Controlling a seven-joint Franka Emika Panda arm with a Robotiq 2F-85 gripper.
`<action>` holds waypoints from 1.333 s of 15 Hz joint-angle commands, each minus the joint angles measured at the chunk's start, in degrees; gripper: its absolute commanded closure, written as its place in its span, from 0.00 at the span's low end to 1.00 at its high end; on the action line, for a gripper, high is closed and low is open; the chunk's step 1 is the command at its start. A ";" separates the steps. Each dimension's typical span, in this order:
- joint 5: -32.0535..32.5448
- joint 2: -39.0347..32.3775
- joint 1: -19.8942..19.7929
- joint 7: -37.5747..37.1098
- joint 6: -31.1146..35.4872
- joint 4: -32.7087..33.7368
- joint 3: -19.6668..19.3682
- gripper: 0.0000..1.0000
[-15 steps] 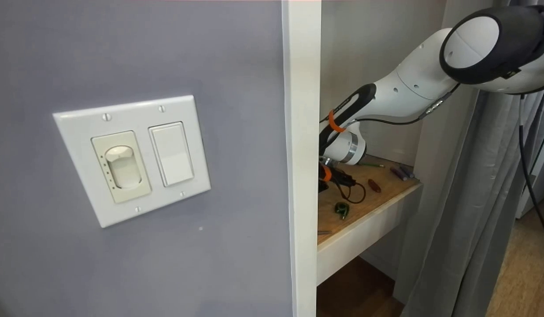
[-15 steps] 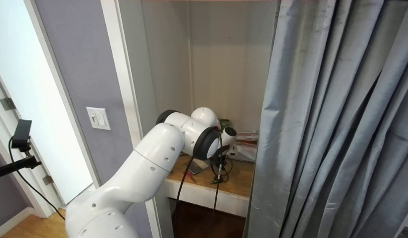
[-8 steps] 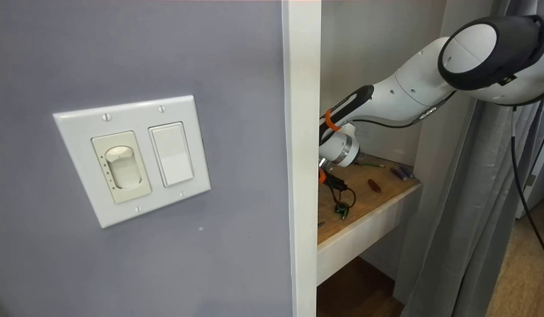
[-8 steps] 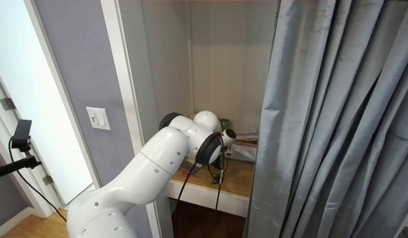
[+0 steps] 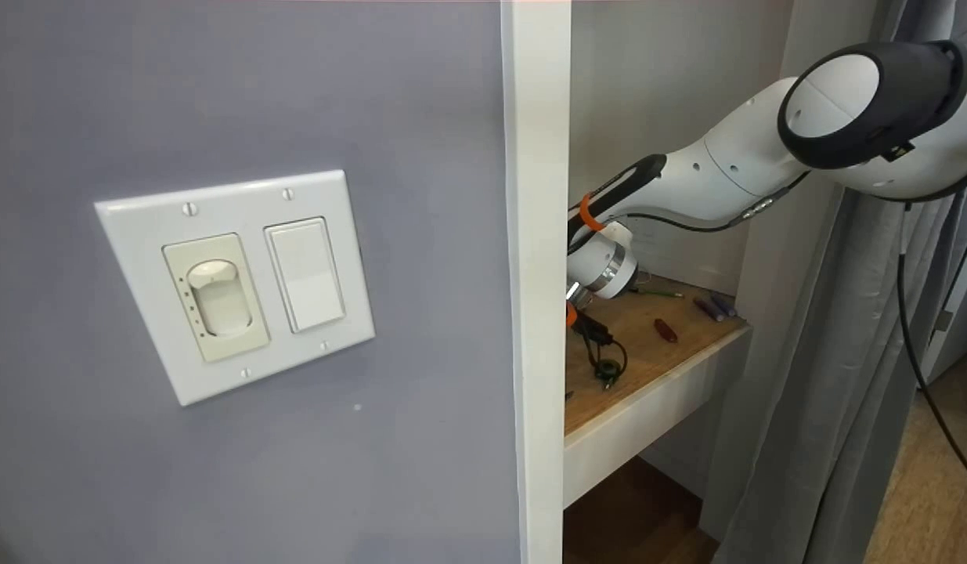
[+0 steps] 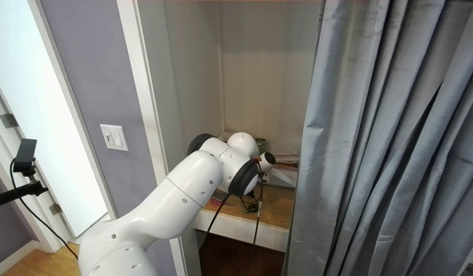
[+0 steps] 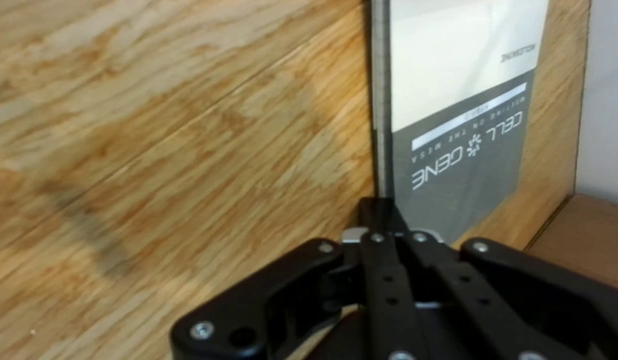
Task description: Move the book to the left
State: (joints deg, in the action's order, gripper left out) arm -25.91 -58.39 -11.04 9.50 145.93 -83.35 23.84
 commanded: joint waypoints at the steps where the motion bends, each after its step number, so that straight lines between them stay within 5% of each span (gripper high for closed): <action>1: 0.29 3.15 3.06 -6.82 -2.89 -1.97 -5.33 1.00; 5: 1.49 7.32 5.87 -14.26 -11.39 -4.44 -10.32 1.00; 10: 2.14 8.76 6.83 -12.87 -28.47 -4.13 -12.61 1.00; 20: 1.11 5.96 9.35 -9.09 -25.45 -1.41 -13.69 1.00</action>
State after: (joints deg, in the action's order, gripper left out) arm -24.22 -51.31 -2.46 -1.09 118.21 -86.04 10.05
